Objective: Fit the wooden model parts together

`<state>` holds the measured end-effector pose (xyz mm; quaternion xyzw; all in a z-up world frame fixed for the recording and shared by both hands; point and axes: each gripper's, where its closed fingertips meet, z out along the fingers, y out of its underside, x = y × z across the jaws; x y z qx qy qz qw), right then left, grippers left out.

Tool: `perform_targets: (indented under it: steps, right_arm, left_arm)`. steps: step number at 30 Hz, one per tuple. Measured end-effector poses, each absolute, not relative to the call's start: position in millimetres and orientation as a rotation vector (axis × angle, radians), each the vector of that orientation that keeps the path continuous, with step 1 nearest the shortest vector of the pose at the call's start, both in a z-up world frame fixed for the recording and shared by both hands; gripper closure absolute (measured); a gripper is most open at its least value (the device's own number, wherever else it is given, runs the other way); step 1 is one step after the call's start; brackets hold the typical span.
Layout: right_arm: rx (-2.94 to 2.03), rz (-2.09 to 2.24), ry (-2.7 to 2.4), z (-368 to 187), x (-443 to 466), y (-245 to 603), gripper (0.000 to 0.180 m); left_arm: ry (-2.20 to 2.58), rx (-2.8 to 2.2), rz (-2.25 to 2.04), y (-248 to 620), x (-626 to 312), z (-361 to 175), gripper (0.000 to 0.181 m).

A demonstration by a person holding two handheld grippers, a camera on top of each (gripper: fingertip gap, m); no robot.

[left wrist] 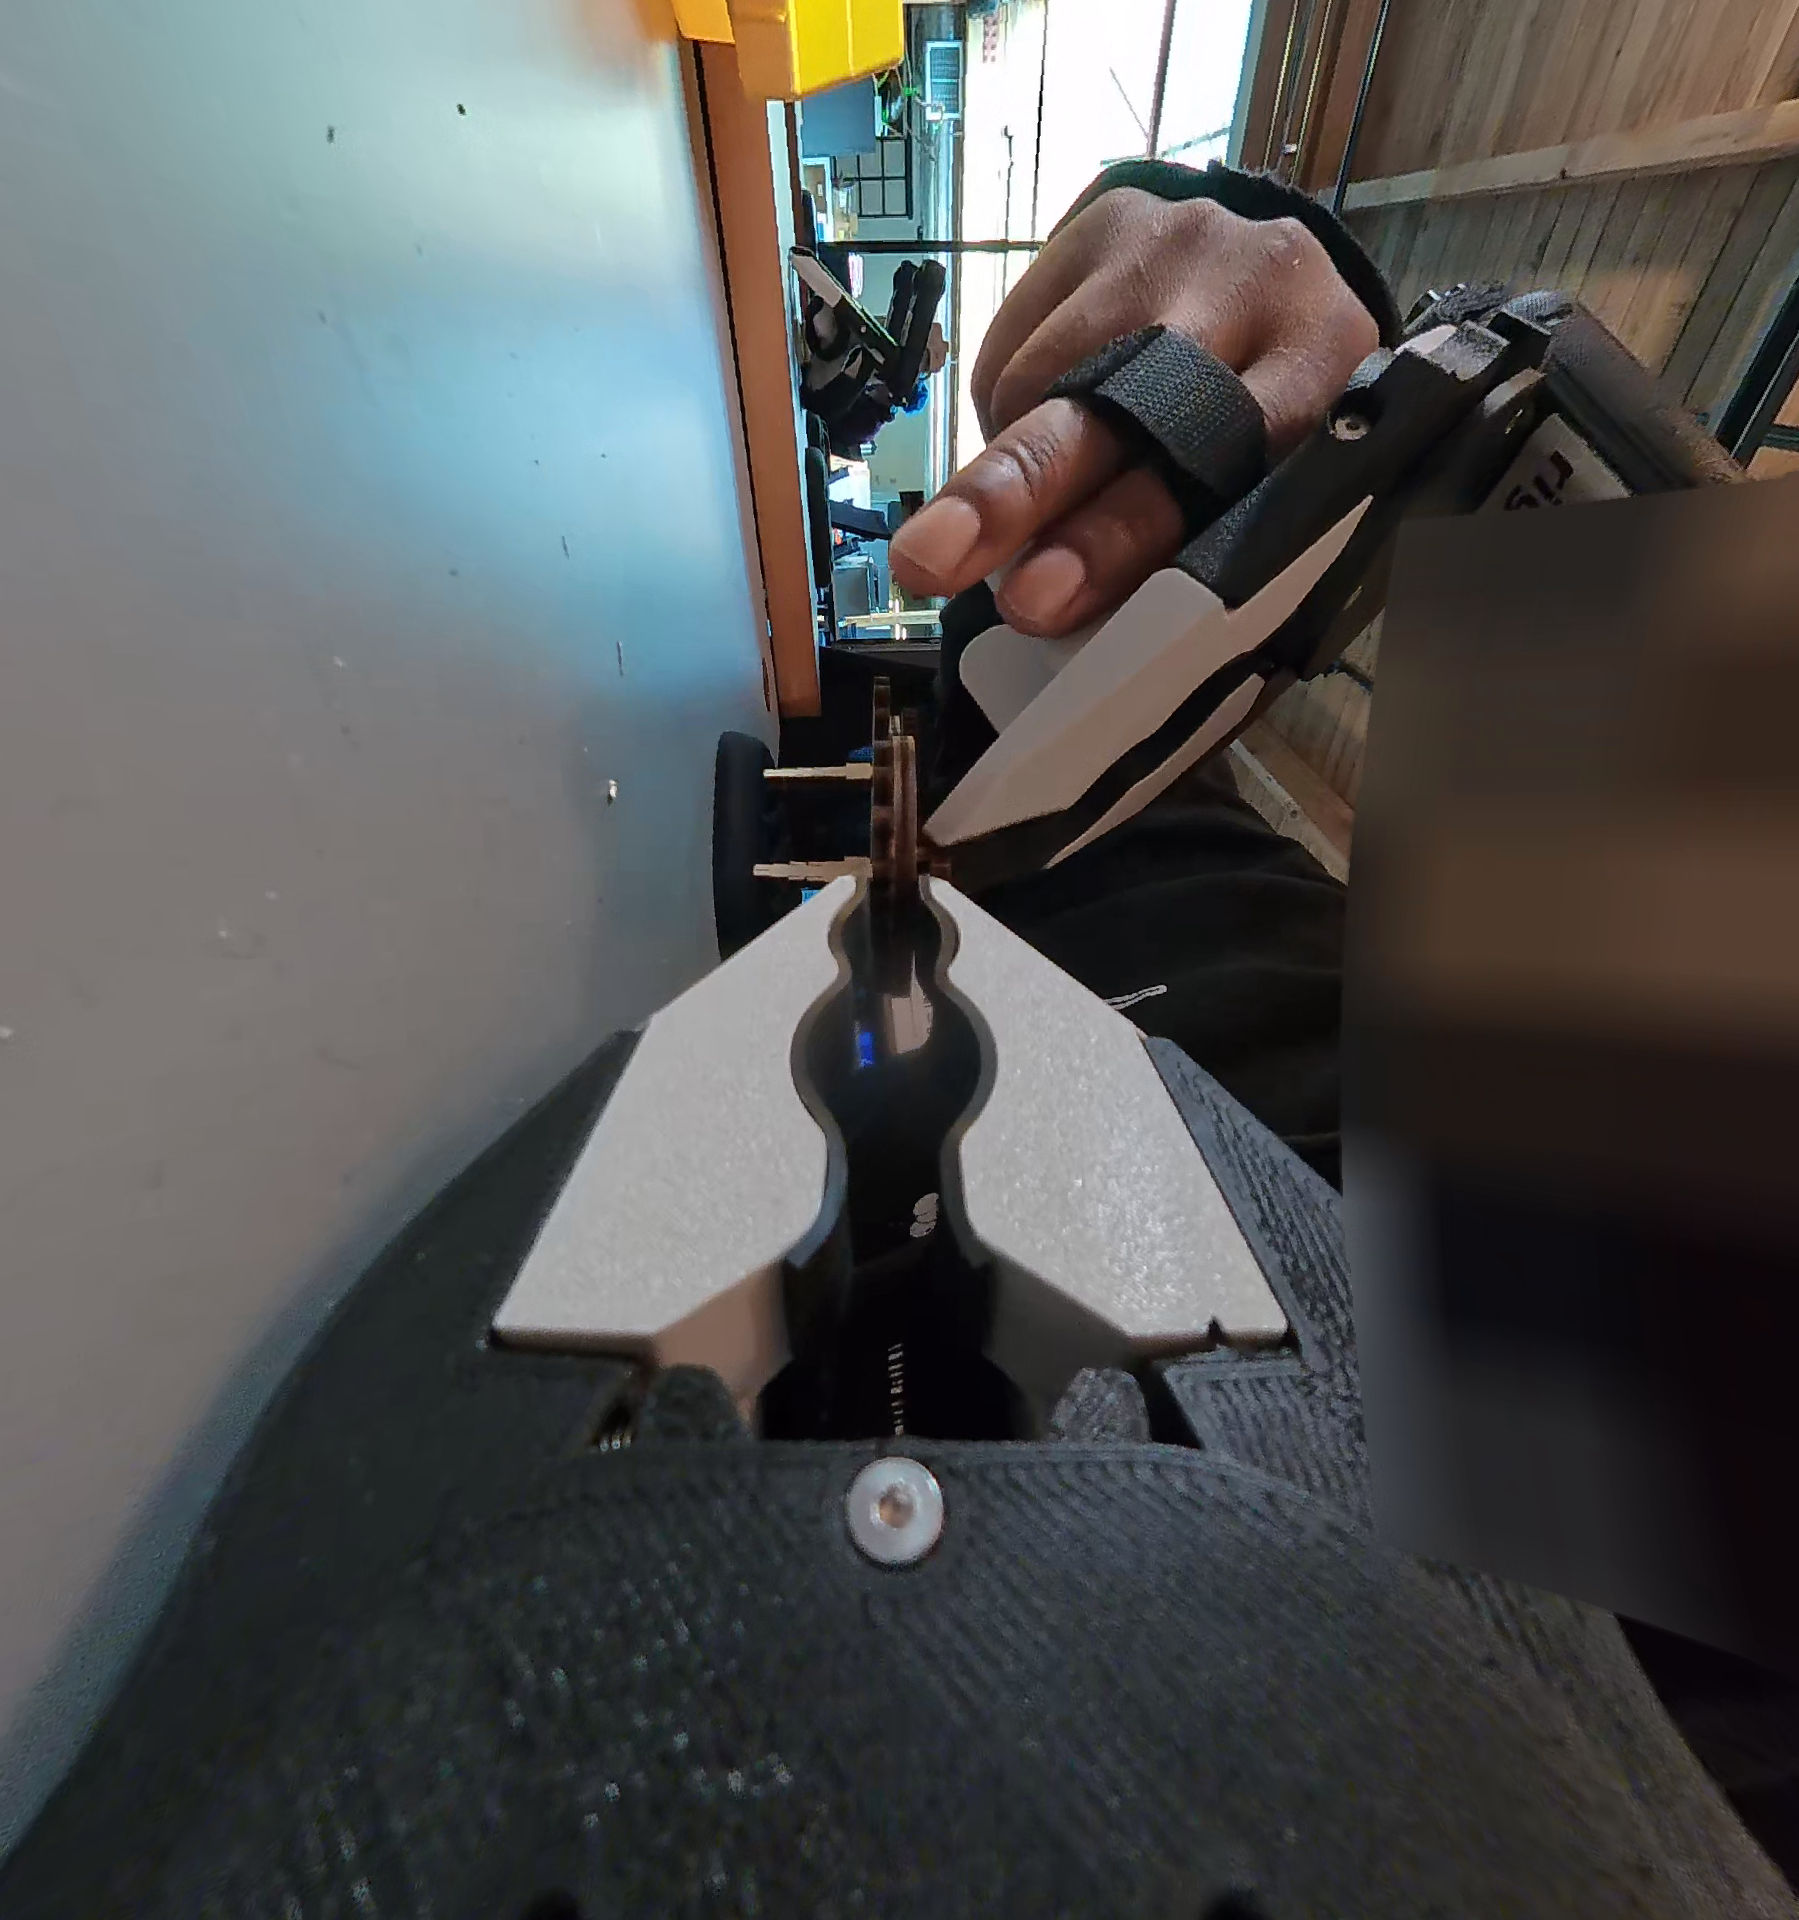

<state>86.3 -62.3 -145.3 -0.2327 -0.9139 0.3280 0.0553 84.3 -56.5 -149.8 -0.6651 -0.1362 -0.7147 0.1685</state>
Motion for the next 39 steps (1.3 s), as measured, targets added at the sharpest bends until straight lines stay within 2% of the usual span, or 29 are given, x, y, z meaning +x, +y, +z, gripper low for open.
perform_targets:
  steps: [9,15,39]
  right_arm:
    - [-0.741,1.003,-2.706,-135,86,-59,0.163]
    - [-0.838,0.997,-2.616,-134,80,-58,0.175]
    - [-0.853,0.978,-2.618,-147,79,-60,0.175]
  left_arm:
    - [-0.393,-1.889,-2.030,-56,84,-151,0.175]
    - [-0.430,-1.884,-2.017,-54,81,-153,0.175]
    - [-0.381,-1.878,-1.949,-55,75,-151,0.174]
